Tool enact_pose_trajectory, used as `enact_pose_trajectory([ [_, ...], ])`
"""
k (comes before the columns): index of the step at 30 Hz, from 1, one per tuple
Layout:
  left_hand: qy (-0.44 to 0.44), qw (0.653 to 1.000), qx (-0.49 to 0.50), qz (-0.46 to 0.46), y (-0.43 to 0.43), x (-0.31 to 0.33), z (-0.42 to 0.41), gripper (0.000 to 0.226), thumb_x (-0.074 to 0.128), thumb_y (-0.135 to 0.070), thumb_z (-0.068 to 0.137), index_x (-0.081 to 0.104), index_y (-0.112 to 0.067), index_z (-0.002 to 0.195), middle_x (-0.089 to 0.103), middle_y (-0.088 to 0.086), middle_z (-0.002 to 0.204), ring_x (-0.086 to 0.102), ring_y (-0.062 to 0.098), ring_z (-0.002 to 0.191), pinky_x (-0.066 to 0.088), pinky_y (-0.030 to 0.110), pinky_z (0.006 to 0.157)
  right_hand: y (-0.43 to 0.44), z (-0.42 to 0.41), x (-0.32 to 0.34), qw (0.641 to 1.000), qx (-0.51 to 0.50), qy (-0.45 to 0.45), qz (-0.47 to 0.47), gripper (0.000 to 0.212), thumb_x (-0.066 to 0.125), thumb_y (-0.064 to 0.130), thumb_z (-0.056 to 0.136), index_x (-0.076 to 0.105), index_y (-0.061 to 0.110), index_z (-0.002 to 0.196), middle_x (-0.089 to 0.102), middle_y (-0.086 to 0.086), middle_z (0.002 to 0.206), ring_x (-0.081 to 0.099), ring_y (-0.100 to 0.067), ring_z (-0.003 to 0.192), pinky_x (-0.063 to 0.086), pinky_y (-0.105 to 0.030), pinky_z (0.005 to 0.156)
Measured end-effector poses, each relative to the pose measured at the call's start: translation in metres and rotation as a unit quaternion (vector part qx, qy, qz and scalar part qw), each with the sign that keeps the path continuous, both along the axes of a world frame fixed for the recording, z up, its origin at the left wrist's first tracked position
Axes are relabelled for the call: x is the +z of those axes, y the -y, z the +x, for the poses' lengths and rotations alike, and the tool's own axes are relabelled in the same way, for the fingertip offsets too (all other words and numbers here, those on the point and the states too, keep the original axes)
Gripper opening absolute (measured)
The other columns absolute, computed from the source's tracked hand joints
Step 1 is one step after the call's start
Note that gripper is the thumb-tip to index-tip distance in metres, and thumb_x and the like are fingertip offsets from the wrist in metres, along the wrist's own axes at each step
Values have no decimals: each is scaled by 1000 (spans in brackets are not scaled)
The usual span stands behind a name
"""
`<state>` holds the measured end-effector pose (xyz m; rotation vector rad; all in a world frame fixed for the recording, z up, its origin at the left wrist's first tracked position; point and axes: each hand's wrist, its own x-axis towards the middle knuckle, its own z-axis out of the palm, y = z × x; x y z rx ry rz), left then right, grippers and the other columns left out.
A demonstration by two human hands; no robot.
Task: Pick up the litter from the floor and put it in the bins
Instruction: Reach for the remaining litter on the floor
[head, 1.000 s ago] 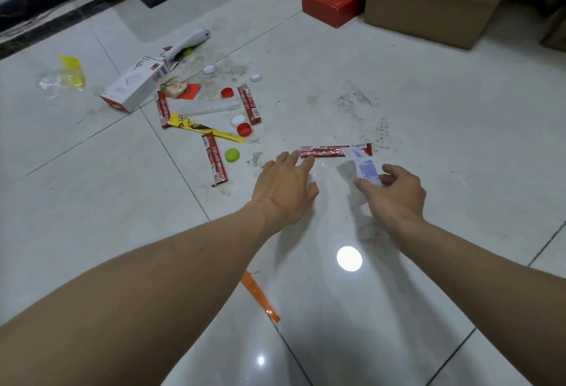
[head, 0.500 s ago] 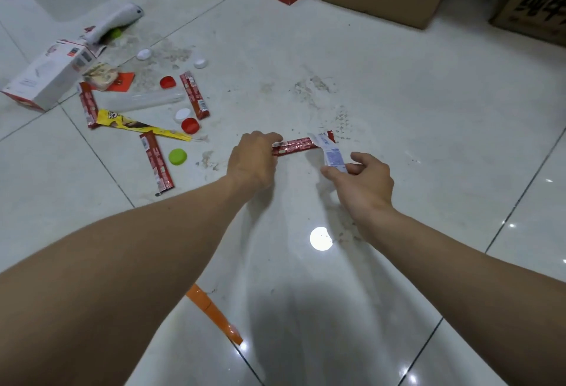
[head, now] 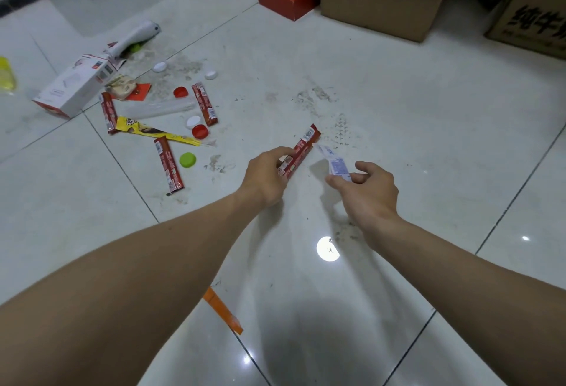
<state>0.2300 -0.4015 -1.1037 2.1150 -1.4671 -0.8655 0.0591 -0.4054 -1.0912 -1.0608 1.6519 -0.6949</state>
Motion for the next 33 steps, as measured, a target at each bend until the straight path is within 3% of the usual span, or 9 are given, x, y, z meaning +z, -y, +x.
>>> enact_pose_trajectory([
  [4,-64,997,25,-17,-12,18,-15,52,53,8,87,60,-27,126,56,3,101,58,21,82,48,26,70,-6,-14,18,1000,1,4,-18,67,77,28,79,47,16,138,64,1,115,58,-13,102,43,-25,87],
  [8,-101,993,39,-54,-22,43,-31,49,57,6,90,60,-30,123,57,-3,94,57,19,78,54,32,75,-12,-28,39,999,18,2,-42,66,77,28,79,50,14,138,61,-2,125,58,-16,109,44,-25,94],
  [13,-105,988,72,-93,-37,74,-45,52,58,4,90,58,-32,128,56,-6,96,60,19,82,51,27,71,-18,-37,68,996,39,13,-83,63,77,26,80,52,12,136,61,-2,123,59,-15,105,44,-21,89],
  [18,-86,984,131,-83,-72,87,-40,54,56,6,90,56,-29,132,58,0,102,58,16,82,53,29,78,-32,-33,88,990,83,25,-113,57,75,25,81,55,10,133,63,-1,110,59,-14,96,42,-19,84],
  [24,-53,973,206,-84,-126,113,-17,55,55,6,91,55,-27,134,57,3,105,58,19,85,46,25,71,-62,-8,96,984,142,29,-103,35,72,19,82,64,-2,108,67,-14,105,63,-30,98,50,-38,85],
  [29,-49,959,256,-112,-159,144,-1,57,59,6,89,56,-28,134,60,3,104,60,20,84,57,35,77,-96,38,112,969,209,64,-116,24,72,21,82,69,5,99,66,-6,87,63,-19,82,53,-31,77],
  [33,-58,941,305,-134,-193,150,10,55,59,6,89,58,-31,130,62,1,99,61,20,82,57,32,74,-111,66,122,959,233,73,-143,17,73,22,81,71,10,94,61,3,76,62,-17,78,49,-18,63],
])
